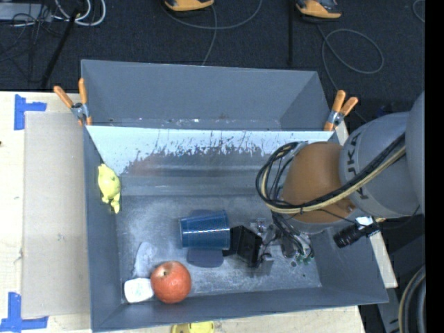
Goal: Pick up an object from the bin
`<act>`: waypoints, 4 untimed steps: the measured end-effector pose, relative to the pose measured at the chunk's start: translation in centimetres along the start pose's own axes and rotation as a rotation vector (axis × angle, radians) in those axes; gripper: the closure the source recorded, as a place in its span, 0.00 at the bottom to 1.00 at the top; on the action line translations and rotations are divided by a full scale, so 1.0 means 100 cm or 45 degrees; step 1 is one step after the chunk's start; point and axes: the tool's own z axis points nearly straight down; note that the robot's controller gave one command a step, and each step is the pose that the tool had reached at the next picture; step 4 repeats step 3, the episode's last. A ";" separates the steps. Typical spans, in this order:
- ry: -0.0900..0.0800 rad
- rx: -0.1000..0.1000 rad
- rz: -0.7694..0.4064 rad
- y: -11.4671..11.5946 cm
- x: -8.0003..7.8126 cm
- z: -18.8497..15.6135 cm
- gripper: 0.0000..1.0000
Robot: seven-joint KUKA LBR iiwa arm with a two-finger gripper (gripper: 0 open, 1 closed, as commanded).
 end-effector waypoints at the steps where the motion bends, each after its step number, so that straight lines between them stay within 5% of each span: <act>1: -0.001 0.000 0.000 0.000 0.000 -0.002 1.00; 4: 0.002 -0.003 -0.002 0.001 0.002 -0.034 1.00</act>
Offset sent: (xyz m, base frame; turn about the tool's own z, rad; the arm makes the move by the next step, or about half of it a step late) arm -0.0002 0.0001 0.1235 0.0000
